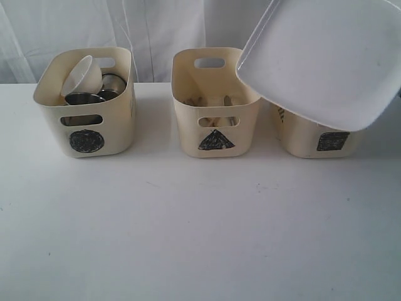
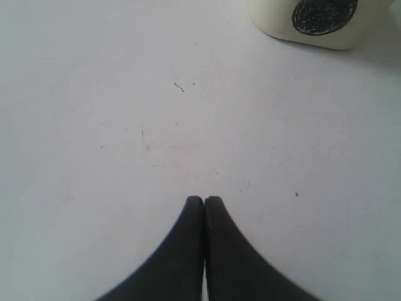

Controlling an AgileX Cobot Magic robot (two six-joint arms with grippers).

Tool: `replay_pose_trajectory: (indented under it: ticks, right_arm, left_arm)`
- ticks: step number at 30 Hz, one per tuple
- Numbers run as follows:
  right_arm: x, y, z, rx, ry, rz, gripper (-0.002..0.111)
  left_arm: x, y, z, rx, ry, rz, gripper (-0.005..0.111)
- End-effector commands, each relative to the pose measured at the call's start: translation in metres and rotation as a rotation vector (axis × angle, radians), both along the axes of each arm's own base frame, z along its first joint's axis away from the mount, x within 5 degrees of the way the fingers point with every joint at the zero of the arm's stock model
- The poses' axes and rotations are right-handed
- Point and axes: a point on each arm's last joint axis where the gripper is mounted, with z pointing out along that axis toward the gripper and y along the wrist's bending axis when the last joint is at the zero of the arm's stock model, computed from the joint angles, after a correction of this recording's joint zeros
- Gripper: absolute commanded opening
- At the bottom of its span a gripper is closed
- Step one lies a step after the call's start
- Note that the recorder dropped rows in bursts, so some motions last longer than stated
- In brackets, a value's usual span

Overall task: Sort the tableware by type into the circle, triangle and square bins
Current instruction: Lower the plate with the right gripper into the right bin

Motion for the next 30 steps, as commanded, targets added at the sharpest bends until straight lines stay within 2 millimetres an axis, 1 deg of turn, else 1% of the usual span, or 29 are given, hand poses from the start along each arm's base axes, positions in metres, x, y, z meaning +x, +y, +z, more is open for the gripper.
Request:
replay_pose_trajectory:
  ticks: [1,3,8,11,16,17,20,25,30]
  right_arm:
    - [0.020,-0.015,0.010,0.111,-0.083,-0.059,0.000]
    - [0.026,-0.021,0.011,0.113,-0.100,-0.083,0.000]
    - [0.041,-0.040,0.016,0.023,-0.129,-0.162,0.000]
    - [0.049,-0.049,0.015,0.001,-0.133,-0.190,0.000]
    - [0.064,-0.064,0.006,-0.097,-0.149,-0.199,0.000]
    - [0.068,-0.067,0.001,-0.113,-0.149,-0.198,0.000]
    - [0.076,-0.074,-0.007,-0.117,-0.141,-0.199,0.000]
    - [0.088,-0.078,-0.020,-0.131,-0.131,-0.182,0.000]
    - [0.095,-0.077,-0.022,-0.194,-0.164,-0.141,0.000]
  left_arm:
    - [-0.002,-0.001,-0.007,-0.013,0.052,-0.011,0.000]
    - [-0.002,-0.001,-0.007,-0.013,0.052,-0.011,0.000]
    - [-0.002,-0.001,-0.007,-0.013,0.052,-0.011,0.000]
    - [-0.002,-0.001,-0.007,-0.013,0.052,-0.011,0.000]
    - [-0.002,-0.001,-0.007,-0.013,0.052,-0.011,0.000]
    - [-0.002,-0.001,-0.007,-0.013,0.052,-0.011,0.000]
    - [-0.002,-0.001,-0.007,-0.013,0.052,-0.011,0.000]
    - [-0.002,-0.001,-0.007,-0.013,0.052,-0.011,0.000]
    - [-0.002,-0.001,-0.007,-0.013,0.052,-0.011,0.000]
